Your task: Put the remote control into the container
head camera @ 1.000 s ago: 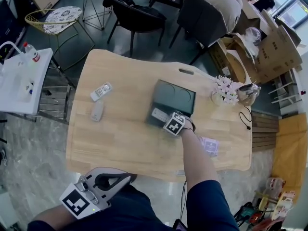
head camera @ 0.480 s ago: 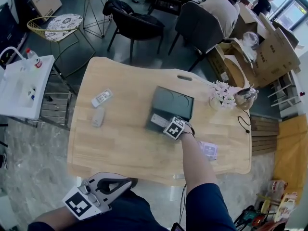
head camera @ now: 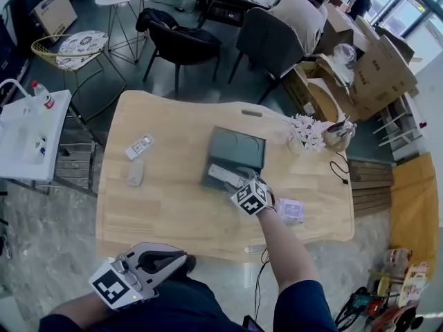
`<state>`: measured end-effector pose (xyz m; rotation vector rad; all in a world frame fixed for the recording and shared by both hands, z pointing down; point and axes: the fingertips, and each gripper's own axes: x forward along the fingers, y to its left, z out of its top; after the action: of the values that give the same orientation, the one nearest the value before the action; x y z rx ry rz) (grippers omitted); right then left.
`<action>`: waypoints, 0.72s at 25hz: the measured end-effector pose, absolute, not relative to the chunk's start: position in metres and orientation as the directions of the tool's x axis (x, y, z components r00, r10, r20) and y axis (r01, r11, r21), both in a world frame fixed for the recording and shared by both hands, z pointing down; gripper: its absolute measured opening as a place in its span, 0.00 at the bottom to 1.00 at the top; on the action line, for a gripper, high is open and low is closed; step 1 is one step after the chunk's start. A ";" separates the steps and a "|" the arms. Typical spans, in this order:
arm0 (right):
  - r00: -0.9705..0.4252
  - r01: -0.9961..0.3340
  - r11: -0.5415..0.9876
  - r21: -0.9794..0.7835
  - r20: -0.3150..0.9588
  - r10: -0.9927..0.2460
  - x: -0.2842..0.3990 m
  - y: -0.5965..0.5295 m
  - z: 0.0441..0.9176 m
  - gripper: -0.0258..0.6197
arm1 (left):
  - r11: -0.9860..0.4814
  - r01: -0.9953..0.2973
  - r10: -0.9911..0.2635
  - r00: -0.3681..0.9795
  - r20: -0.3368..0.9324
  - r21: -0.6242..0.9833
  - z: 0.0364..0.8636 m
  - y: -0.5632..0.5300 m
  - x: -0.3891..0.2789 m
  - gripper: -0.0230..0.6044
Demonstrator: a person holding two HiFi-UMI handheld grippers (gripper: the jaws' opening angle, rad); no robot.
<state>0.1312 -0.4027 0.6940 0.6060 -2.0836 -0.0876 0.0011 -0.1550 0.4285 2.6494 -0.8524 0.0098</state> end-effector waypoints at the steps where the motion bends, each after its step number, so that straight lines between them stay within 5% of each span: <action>1: -0.460 -0.410 0.865 0.288 0.754 -0.469 0.128 -0.395 0.683 0.40 | -0.760 -0.561 -0.563 0.821 0.099 0.329 0.425 -0.155 0.001 0.19; 9: -0.572 -0.632 0.767 0.113 0.600 -0.559 0.103 -0.311 0.602 0.40 | -0.783 -0.540 -0.564 0.826 0.015 0.310 0.411 -0.162 -0.007 0.19; 18: -0.640 -0.720 0.693 -0.042 0.425 -0.639 0.075 -0.211 0.518 0.23 | -0.792 -0.514 -0.541 0.841 0.011 0.330 0.410 -0.156 -0.018 0.19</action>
<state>0.0748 -0.2111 0.5181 1.0599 -2.5248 0.2922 -0.0182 -0.1559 0.4096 2.6988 -0.7960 -0.1201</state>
